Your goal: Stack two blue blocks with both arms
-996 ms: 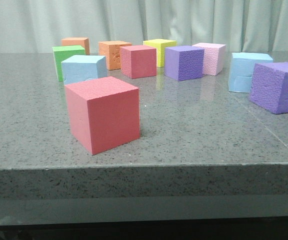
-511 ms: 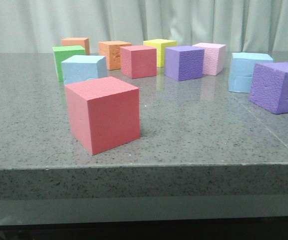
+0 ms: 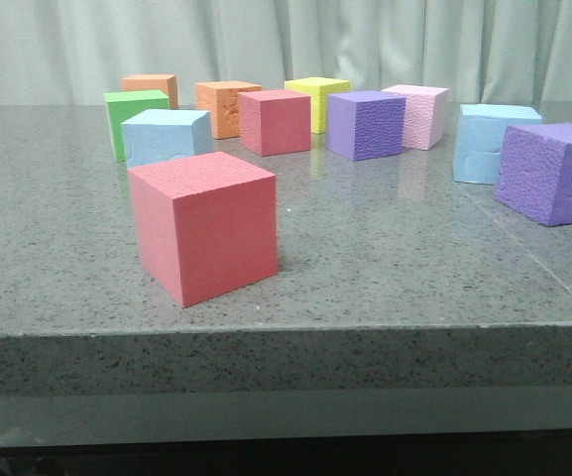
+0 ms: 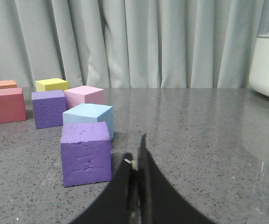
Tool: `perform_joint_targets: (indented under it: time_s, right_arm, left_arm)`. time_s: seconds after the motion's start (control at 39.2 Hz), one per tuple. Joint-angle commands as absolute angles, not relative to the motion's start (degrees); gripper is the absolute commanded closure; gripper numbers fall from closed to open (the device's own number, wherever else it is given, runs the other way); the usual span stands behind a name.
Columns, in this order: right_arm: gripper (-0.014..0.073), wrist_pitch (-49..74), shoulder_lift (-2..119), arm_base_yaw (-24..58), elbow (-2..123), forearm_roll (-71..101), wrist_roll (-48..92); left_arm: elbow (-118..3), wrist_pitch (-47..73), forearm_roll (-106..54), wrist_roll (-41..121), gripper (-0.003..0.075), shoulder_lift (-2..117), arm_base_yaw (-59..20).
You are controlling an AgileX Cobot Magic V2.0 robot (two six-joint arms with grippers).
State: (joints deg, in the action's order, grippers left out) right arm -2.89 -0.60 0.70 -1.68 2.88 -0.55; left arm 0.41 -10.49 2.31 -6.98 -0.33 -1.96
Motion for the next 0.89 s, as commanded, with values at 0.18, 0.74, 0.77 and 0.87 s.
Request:
perform_joint_targets:
  time_s: [0.18,0.74,0.77,0.87]
  right_arm:
    - [0.0662,-8.53,-1.63,0.39,-1.27,2.20,0.00]
    - [0.0662,-1.65,-1.63,0.68,13.51,2.20,-1.09]
    - [0.0662,-0.92,-1.55,0.78,14.73,2.33,-1.09]
    - [0.0662,2.35,-0.19,1.30,19.47,2.48,-1.09]
  left_arm:
    - [0.44,-16.40,2.22,-7.36,0.0741,-1.30,-1.85]
    - [-7.12,-21.08,2.22,-7.36,0.0741,1.09,-1.85]
    - [-8.45,-19.63,2.22,-7.36,0.0741,1.67,-1.85]
    - [-14.09,-13.23,2.22,-7.26,0.0741,5.98,-1.85]
